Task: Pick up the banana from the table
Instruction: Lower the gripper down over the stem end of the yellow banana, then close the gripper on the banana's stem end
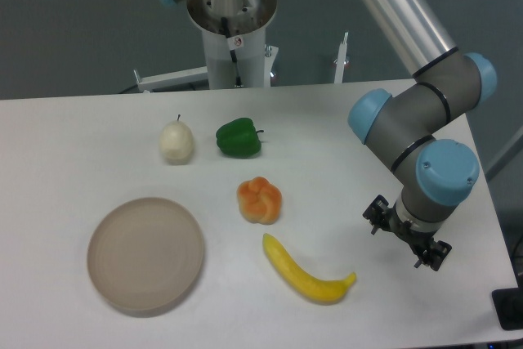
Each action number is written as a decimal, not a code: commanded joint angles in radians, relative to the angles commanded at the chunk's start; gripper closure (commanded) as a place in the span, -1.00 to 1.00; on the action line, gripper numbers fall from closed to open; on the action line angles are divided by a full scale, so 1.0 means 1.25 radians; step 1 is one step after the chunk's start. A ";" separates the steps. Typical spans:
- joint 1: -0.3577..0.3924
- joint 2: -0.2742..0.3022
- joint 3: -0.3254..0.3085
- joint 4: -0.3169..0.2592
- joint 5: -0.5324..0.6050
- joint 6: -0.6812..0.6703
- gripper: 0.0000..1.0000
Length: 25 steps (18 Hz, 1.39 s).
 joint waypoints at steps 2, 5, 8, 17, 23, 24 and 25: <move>0.001 0.001 0.001 0.001 -0.002 0.005 -1.00; -0.001 0.002 -0.011 0.005 -0.067 -0.001 -1.00; -0.021 -0.005 -0.031 0.066 -0.101 -0.027 -1.00; -0.097 -0.007 -0.080 0.113 -0.118 0.147 -1.00; -0.097 -0.022 -0.090 0.146 -0.114 0.283 -1.00; -0.098 -0.031 -0.088 0.164 -0.115 0.285 -1.00; -0.099 -0.036 -0.090 0.184 -0.115 0.285 -1.00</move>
